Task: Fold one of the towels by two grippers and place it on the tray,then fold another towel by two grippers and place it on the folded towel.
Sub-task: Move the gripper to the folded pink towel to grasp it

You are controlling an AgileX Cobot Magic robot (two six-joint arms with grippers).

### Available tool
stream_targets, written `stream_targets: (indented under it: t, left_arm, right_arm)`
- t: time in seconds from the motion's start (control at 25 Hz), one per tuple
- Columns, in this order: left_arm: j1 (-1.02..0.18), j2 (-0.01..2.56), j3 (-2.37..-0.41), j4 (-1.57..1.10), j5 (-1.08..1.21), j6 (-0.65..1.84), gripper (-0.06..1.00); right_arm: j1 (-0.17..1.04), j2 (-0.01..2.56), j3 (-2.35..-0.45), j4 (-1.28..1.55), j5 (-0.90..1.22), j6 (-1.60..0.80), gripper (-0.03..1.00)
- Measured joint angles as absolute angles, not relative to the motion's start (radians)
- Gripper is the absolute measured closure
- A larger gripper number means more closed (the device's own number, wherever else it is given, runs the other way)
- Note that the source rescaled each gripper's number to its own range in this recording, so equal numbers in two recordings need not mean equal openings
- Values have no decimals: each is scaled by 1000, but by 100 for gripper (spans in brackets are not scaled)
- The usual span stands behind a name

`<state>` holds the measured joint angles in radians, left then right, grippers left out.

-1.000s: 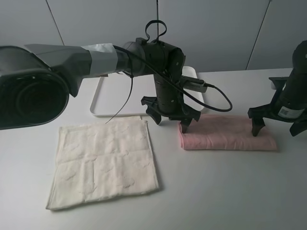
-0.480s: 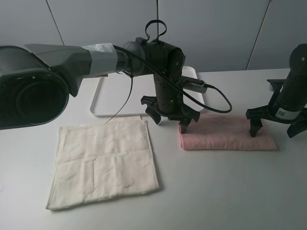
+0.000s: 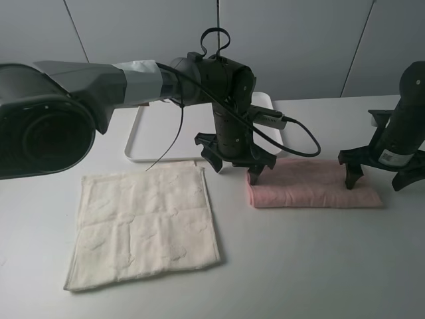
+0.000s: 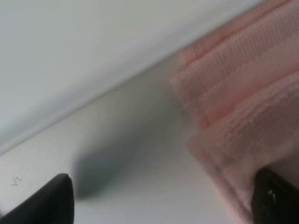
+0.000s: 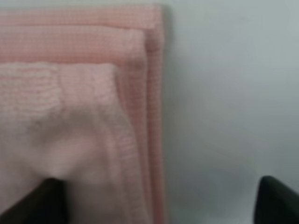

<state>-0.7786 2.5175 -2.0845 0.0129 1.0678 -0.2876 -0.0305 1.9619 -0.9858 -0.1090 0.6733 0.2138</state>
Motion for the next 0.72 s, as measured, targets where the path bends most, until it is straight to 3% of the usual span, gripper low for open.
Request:
stream_targets:
  t: [0.2, 0.56, 0.64, 0.72]
  left_arm:
    - [-779, 2518, -2084, 13, 1064, -288, -4]
    - [-779, 2518, -2084, 13, 1064, -282, -4]
    - [-779, 2518, -2084, 13, 1064, -282, -4]
    - [-779, 2518, -2084, 13, 1064, -282, -4]
  right_arm:
    - [-24, 1979, -991, -68, 657, 214, 44]
    - [-24, 1996, -997, -56, 657, 198, 51]
    - [-24, 1996, -997, -33, 655, 185, 61]
    - [-20, 1998, -997, -14, 651, 171, 79]
